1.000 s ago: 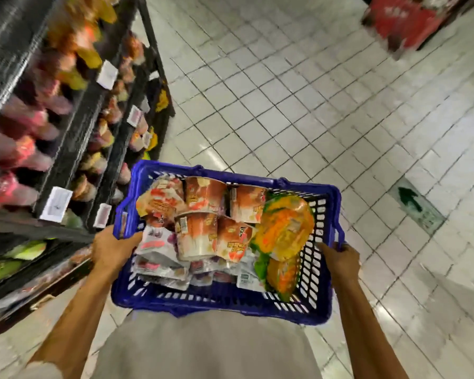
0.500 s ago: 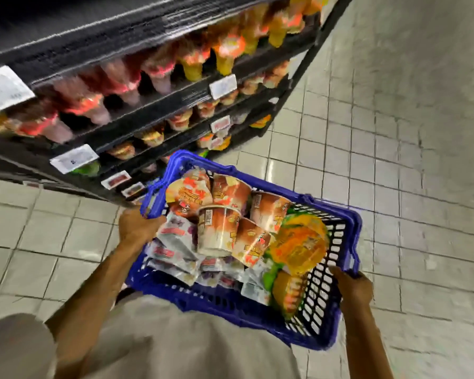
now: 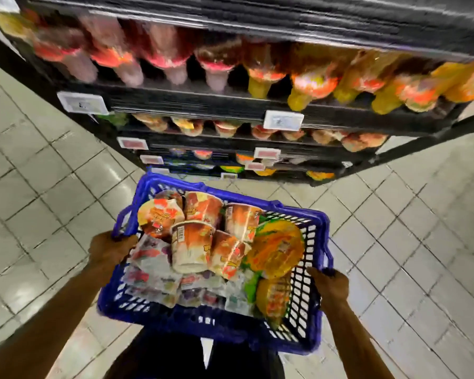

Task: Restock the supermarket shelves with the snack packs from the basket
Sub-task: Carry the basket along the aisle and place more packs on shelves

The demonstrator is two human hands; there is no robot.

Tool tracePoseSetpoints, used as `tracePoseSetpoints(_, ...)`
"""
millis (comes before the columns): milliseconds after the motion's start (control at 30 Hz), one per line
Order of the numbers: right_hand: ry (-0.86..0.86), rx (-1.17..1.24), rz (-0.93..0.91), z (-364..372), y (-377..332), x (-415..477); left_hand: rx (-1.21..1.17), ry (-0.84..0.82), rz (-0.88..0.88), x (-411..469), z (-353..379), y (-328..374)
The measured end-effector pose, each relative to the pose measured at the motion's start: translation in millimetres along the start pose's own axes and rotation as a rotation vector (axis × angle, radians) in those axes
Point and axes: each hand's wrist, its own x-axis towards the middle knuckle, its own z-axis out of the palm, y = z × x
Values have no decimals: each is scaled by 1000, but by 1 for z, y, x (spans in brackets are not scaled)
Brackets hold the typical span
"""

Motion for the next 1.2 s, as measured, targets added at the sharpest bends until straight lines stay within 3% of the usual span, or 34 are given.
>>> tracePoseSetpoints(267, -98, -218, -92, 102, -11, 127, -81, 25, -199, 82, 98, -65)
tracePoseSetpoints(633, -145, -196, -20, 246, 20, 255, -93, 20, -213, 223, 218, -121)
tracePoseSetpoints(933, -137, -137, 59, 310, 38, 306, -35, 15, -255, 292, 268, -147)
tracePoseSetpoints(1200, -123, -151, 92, 321, 62, 318, 6, -30, -250, 302, 276, -163)
